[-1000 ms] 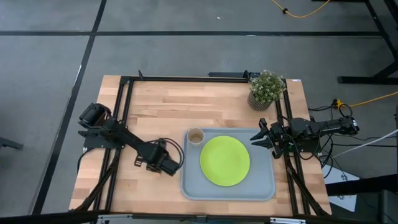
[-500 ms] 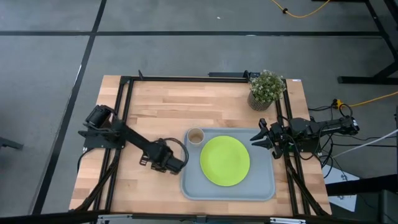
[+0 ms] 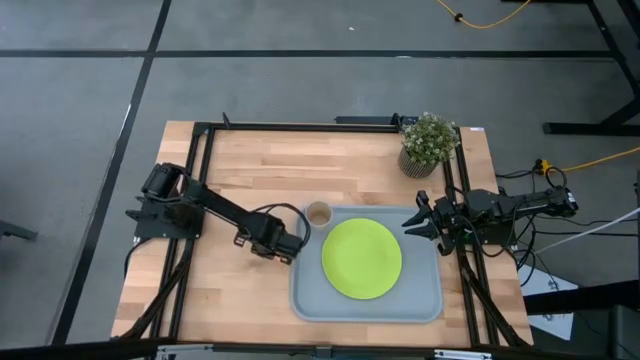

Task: Pick and place plate/cup/fork/spoon on tray
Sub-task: Put the orange fork on the gray serving tray to the right side of the green serving tray

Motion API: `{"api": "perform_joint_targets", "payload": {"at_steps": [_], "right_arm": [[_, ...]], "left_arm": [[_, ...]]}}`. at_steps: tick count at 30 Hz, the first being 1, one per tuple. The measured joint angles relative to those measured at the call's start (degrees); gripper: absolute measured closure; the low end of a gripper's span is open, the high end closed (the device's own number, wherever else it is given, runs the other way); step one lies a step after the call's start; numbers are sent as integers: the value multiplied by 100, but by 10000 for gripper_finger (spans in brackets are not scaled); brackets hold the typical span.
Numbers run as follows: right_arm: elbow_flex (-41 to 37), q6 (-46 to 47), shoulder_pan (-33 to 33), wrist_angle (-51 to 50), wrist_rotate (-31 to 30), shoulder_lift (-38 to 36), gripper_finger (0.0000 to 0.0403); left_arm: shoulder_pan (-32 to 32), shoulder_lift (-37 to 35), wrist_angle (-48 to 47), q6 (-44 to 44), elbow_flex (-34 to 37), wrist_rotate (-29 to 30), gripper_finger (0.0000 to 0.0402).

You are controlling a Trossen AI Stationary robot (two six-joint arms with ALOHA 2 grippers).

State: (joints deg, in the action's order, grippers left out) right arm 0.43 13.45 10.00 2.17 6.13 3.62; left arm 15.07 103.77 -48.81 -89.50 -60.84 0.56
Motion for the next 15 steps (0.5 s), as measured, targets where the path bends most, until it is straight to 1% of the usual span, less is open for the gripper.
{"api": "perform_joint_targets", "payload": {"at_steps": [7, 9, 10, 13, 15], "right_arm": [[0, 0, -1, -2, 2, 2, 309], [0, 0, -2, 0, 3, 2, 309], [0, 0, -2, -2, 2, 2, 309], [0, 0, -2, -2, 7, 2, 308], [0, 0, 0, 0, 11, 2, 309]], "left_arm": [[-96, 0, -260, 162, 0, 292, 401], [-106, 7, -361, 158, 7, 515, 401], [-101, 12, -406, 157, 16, 737, 401], [-161, 17, -412, 159, 20, 1027, 401], [-255, 17, -415, 221, 20, 1038, 401]]}}
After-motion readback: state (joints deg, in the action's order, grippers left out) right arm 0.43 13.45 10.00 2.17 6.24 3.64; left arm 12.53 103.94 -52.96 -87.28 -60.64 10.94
